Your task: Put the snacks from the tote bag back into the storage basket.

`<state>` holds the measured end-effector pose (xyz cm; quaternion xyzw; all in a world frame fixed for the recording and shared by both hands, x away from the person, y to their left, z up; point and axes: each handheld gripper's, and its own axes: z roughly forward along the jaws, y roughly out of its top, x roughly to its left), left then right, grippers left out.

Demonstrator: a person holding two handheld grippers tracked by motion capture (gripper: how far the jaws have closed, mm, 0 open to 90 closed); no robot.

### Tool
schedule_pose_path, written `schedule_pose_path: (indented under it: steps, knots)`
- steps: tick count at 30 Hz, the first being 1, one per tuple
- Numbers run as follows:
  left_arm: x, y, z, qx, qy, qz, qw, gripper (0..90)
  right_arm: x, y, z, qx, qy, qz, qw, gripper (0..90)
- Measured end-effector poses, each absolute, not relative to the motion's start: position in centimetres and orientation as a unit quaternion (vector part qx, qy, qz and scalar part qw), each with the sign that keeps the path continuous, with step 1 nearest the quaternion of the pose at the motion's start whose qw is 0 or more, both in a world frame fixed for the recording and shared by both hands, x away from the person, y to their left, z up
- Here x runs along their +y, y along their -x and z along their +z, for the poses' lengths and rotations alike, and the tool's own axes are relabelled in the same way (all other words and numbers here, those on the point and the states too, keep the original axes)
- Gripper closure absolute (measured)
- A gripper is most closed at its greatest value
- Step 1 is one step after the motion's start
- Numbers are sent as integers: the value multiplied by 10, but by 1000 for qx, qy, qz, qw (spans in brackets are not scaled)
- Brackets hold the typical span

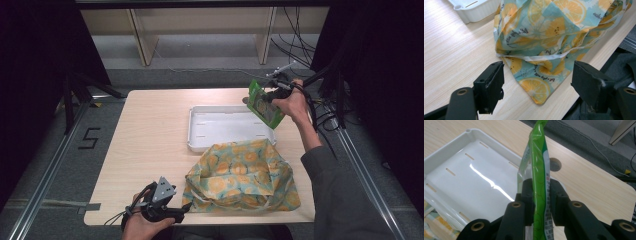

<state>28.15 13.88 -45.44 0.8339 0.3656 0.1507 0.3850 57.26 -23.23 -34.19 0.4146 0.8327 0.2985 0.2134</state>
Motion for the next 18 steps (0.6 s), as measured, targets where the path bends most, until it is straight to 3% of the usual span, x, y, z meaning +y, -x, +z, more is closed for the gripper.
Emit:
schedule_pose_path:
  steps: [14, 18]
  knots:
    - [140, -283, -453, 344, -846, 153, 379, 257, -223, -587, -353, 827, -446, 277, 199, 759]
    - [138, -281, -454, 362, -833, 148, 391, 257, -220, -590, -357, 826, -449, 273, 203, 757]
